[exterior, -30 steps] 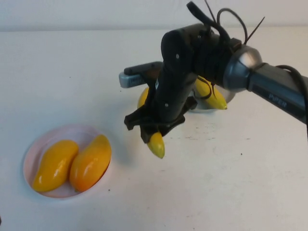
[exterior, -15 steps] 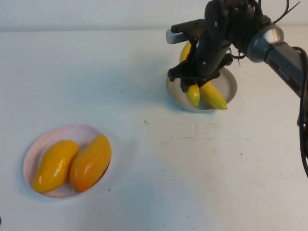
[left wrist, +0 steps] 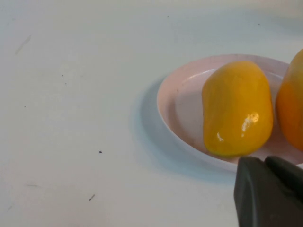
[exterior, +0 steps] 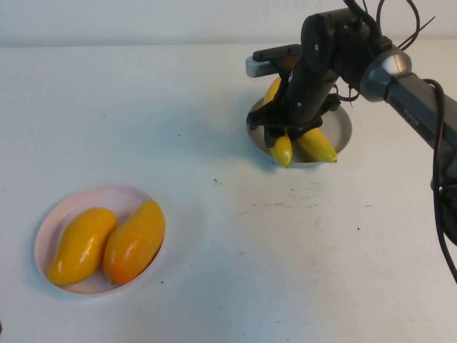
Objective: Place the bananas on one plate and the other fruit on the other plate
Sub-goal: Put another type of fruit in the right plate
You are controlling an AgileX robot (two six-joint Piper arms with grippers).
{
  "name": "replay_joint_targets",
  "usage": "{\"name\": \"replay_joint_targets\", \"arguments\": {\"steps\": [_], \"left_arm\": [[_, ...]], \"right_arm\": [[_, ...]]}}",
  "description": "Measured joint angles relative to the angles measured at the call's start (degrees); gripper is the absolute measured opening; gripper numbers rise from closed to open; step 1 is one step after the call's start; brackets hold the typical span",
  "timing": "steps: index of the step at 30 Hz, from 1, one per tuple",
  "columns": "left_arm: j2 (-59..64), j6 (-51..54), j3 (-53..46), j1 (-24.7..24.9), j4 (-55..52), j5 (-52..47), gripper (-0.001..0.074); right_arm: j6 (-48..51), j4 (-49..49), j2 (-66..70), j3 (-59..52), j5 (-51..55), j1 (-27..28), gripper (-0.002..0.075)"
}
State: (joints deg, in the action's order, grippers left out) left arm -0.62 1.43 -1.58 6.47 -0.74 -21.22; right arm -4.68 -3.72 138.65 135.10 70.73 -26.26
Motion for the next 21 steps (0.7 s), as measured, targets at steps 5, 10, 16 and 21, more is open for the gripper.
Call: {"name": "replay_joint_targets", "arguments": {"steps": [5, 10, 16, 21], "left_arm": [[0.00, 0.00, 0.00, 0.00, 0.00, 0.00, -0.0001], [0.00, 0.00, 0.00, 0.00, 0.00, 0.00, -0.0001], [0.00, 0.00, 0.00, 0.00, 0.00, 0.00, -0.0001], [0.00, 0.00, 0.00, 0.00, 0.00, 0.00, -0.0001]], "right_arm": [[0.00, 0.00, 0.00, 0.00, 0.12, 0.00, 0.0419], [0.00, 0.00, -1.06, 0.00, 0.34, -0.13, 0.0420], [-0.90, 0.45, -8.07, 0.00, 0.42, -3.44, 0.0310], [-1.13, 1.51, -17.26, -3.02, 0.42, -8.75, 0.0135]]}}
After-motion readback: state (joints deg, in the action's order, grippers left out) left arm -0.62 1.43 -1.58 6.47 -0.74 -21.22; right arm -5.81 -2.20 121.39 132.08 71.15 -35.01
